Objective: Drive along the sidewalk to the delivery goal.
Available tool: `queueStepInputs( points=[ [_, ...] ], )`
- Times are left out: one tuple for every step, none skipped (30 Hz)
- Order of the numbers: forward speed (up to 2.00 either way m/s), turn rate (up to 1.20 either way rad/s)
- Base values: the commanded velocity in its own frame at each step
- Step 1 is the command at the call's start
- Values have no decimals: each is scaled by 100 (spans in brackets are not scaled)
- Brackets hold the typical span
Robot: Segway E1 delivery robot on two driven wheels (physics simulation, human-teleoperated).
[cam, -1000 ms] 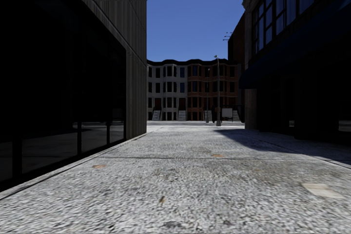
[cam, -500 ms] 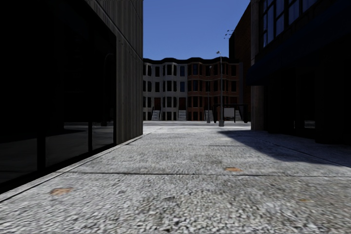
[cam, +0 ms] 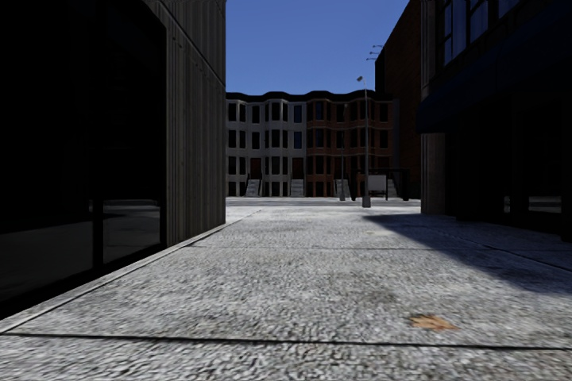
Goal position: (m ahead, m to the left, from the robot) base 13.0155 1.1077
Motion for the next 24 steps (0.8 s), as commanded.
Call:
queueStepInputs(
  points=[
    [200, 0],
    [200, 0],
    [200, 0],
    [200, 0],
    [200, 0],
    [200, 0],
    [200, 0],
    [200, 0],
    [200, 0],
    [200, 0],
    [200, 0],
    [200, 0],
    [200, 0],
    [200, 0],
    [200, 0],
    [200, 0],
    [200, 0],
    [200, 0],
    [200, 0],
    [200, 0],
    [200, 0],
    [200, 0],
    [200, 0],
    [200, 0]
  ],
)
